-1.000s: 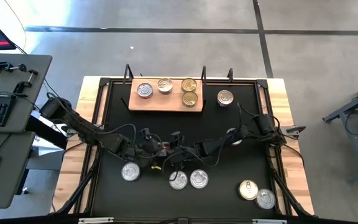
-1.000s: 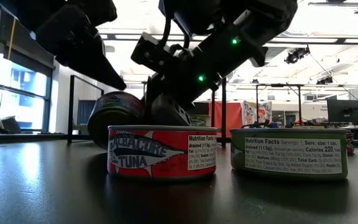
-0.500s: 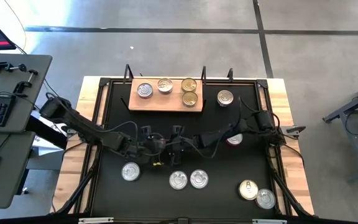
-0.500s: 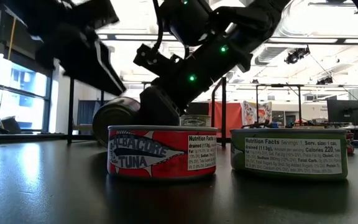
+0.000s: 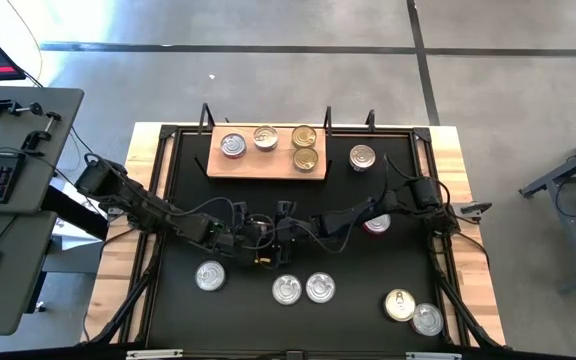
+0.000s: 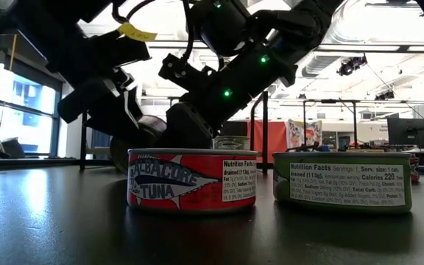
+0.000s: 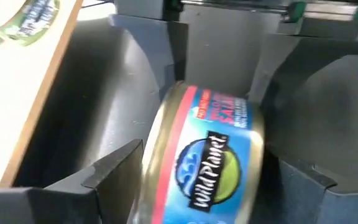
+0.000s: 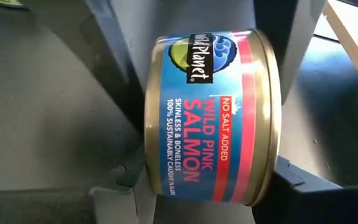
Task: Stack canned seafood by type on shelf
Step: Put the blue and pink tuna can on the shelf aligned with the other blue and pink tuna can
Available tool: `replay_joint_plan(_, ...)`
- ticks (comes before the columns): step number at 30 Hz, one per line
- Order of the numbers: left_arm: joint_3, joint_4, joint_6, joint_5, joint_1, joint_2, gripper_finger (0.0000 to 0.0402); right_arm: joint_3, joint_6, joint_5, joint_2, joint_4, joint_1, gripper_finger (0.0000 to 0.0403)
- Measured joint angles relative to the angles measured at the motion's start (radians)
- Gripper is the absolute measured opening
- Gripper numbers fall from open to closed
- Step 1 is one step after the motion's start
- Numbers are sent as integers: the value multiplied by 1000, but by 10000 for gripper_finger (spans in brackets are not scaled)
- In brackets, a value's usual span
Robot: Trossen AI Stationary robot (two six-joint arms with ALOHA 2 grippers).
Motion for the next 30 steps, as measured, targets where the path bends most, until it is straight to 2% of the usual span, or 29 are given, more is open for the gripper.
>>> replay_joint_plan(3, 0, 16, -15, 17, 0, 0, 275, 0, 5, -25, 1, 4, -1, 181)
replay_joint_plan(7, 0, 15, -15, 28, 0, 0, 244, -6, 33, -29, 8, -28, 0, 253)
replay_joint_plan(10, 0, 16, -18, 29, 0, 0, 216, -5, 71, -14, -25, -102, -2, 286)
replay_joint_plan(14, 0, 14, -30, 17, 1, 0, 184, -4, 113, 105, -90, -250, 11, 294)
replay_joint_plan(18, 1, 22, -37, 5, 0, 0, 181, -2, 122, 237, -131, -367, 56, 296)
replay_joint_plan(20, -1, 5, -50, 0, -4, 0, 181, -4, 151, 347, -147, -470, 80, 296)
replay_joint_plan(23, -1, 2, -49, -24, -17, 0, 185, -29, 254, 499, -172, -596, 111, 293)
replay_joint_plan(25, -1, -6, -49, -76, -25, 0, 184, -77, 372, 571, -205, -698, 135, 289)
replay_joint_plan(28, 1, -42, -47, -155, -28, -16, 182, -177, 592, 583, -265, -823, 168, 286)
replay_joint_plan(30, 26, -112, -16, -208, -17, -26, 182, -254, 723, 584, -306, -831, 192, 286)
